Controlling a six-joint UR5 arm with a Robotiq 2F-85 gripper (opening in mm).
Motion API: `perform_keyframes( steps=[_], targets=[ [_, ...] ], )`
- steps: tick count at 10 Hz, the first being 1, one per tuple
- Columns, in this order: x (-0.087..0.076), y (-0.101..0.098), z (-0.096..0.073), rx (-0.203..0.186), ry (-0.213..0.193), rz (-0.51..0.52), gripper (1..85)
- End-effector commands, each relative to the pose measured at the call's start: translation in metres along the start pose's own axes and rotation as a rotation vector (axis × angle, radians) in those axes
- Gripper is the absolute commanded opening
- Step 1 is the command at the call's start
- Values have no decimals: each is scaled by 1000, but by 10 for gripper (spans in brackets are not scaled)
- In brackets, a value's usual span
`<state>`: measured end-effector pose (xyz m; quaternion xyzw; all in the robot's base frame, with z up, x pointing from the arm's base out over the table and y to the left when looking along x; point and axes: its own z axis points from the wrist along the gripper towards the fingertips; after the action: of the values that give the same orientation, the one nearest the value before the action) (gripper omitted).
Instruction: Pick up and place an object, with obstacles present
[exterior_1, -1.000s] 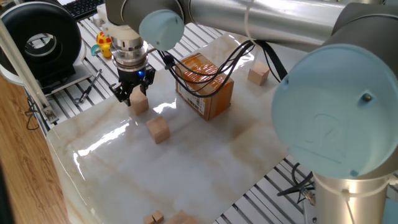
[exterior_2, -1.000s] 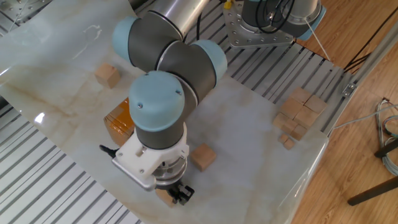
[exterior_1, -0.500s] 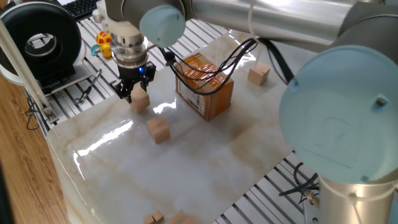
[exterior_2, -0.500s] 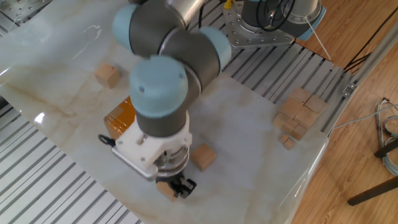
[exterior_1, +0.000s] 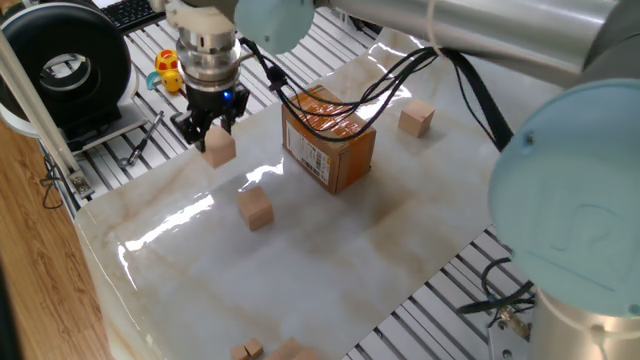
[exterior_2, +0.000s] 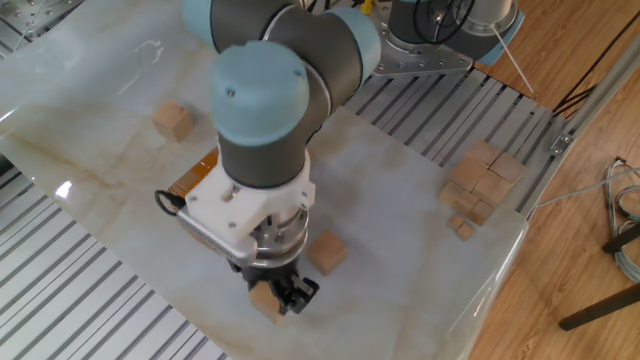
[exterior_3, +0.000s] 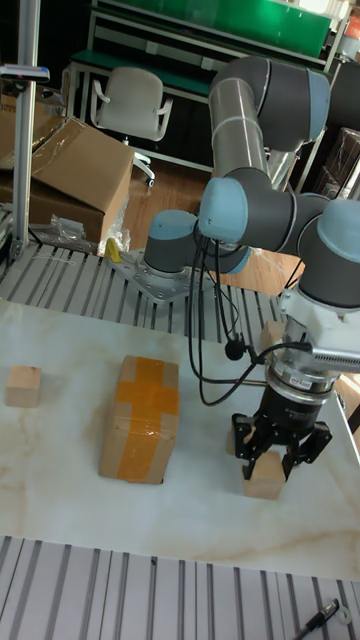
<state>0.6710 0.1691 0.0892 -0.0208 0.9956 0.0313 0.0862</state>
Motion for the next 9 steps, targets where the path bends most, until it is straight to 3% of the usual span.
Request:
perform_keyframes(
  steps=[1,2,3,7,8,9],
  targets=[
    [2,-9,-33,-6,-3,19,13],
    [20,-18,-73,-31,43,-1,13],
    [32,-20,-96,-28,56,8,13],
    [19,-27,-99,24,-12,99,13],
    [19,-20,-94,37,-15,121,13],
    [24,-29,-97,38,-4,103,13]
  ],
)
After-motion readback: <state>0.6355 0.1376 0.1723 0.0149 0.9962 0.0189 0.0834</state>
